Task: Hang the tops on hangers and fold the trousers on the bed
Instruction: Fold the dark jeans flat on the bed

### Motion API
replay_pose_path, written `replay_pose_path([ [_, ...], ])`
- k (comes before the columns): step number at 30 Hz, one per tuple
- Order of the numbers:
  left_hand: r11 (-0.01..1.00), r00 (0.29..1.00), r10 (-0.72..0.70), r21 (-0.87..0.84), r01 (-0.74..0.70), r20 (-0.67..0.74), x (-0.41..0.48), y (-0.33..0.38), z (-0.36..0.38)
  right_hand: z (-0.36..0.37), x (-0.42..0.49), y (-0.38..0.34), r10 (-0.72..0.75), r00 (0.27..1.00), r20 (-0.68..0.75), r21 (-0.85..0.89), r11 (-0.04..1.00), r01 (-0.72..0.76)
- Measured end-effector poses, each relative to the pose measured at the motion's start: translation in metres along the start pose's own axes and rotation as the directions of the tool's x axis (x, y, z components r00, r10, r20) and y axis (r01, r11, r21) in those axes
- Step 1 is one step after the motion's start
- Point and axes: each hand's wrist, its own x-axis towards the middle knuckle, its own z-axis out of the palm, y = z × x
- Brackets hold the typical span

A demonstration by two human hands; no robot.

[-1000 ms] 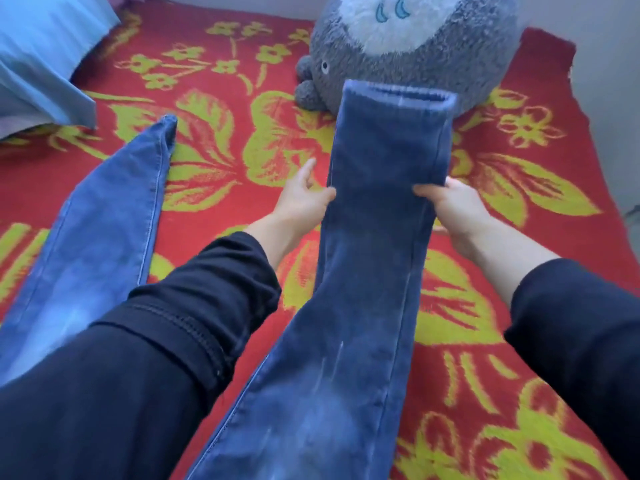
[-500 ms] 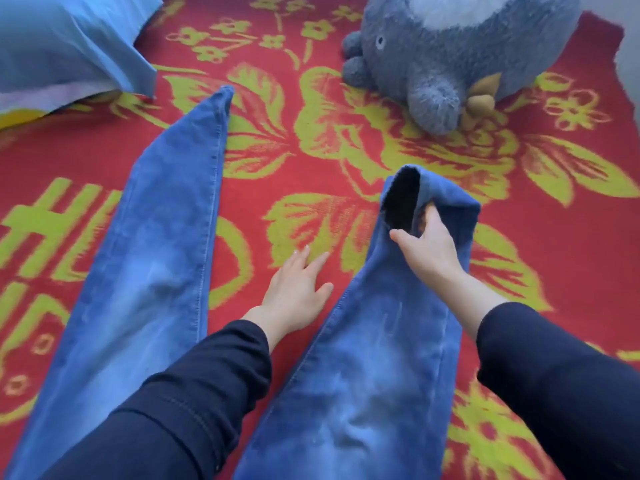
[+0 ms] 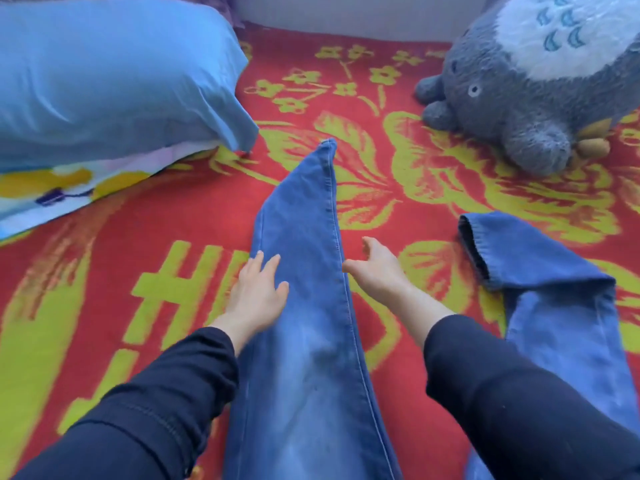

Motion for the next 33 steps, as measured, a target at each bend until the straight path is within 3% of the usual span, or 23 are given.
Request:
replay_pose_path([
  [5,0.991,0.999,-0.031,-0.134,0.027,-0.022,0.038,-0.046,0.002,0.057,0.025,0.001,0.01,0.998,0.067,-0.028,1.0,-0.008],
  [8,0.916,0.995,-0.038,-0.401,-0.003,-0.094,0.066,-0.05,0.002,0.064,0.049,0.002,-0.062,0.998,0.001,-0.025,0.998,0.062],
  [11,0.711,0.992,-0.102,-0.703,0.017,-0.08,0.087,-0.043,-0.008,0.066,0.073,-0.006,-0.122,0.992,-0.011,0.078,0.989,0.122],
  [13,0.541,0.984,-0.18,-0.834,0.106,0.009,0.102,-0.036,-0.015,0.065,0.086,-0.015,-0.113,0.993,-0.044,0.18,0.976,0.119],
  [16,0.203,0.951,-0.204,-0.94,0.273,0.232,0.12,-0.023,-0.032,0.057,0.102,-0.032,0.041,0.995,-0.094,0.45,0.893,0.006],
  [18,0.131,0.925,-0.152,-0.921,0.367,0.347,0.13,-0.014,-0.043,0.045,0.111,-0.047,0.163,0.987,-0.015,0.615,0.779,-0.119],
  [20,0.147,0.94,-0.099,-0.929,0.339,0.327,0.138,0.0,-0.054,0.03,0.118,-0.062,0.158,0.986,0.043,0.677,0.722,-0.145],
  [21,0.15,0.964,-0.093,-0.954,0.259,0.247,0.143,0.006,-0.061,0.023,0.119,-0.068,0.127,0.991,0.044,0.689,0.715,-0.122],
  [23,0.094,0.994,-0.085,-0.993,0.074,0.066,0.152,0.02,-0.081,0.009,0.12,-0.079,0.038,0.999,0.016,0.694,0.719,-0.039],
  [25,0.025,0.999,-0.05,-1.0,-0.017,-0.019,0.157,0.029,-0.102,-0.001,0.119,-0.087,-0.06,0.998,-0.01,0.651,0.757,0.052],
  [27,0.142,0.997,-0.069,-0.99,-0.025,-0.035,0.163,0.033,-0.111,-0.01,0.119,-0.091,-0.13,0.991,-0.023,0.627,0.77,0.116],
  [29,0.436,0.985,-0.156,-0.889,0.14,0.078,0.16,0.033,-0.106,-0.016,0.123,-0.094,-0.119,0.992,-0.035,0.651,0.75,0.113],
  [30,0.514,0.953,-0.209,-0.804,0.298,0.219,0.154,0.033,-0.1,-0.017,0.124,-0.095,-0.1,0.995,-0.03,0.668,0.738,0.094],
  [31,0.538,0.892,-0.25,-0.712,0.452,0.377,0.151,0.031,-0.09,-0.018,0.124,-0.096,-0.092,0.996,-0.01,0.686,0.724,0.074],
  [33,0.465,0.787,-0.263,-0.641,0.61,0.558,0.144,0.028,-0.076,-0.02,0.121,-0.099,-0.109,0.993,0.056,0.707,0.707,0.038],
])
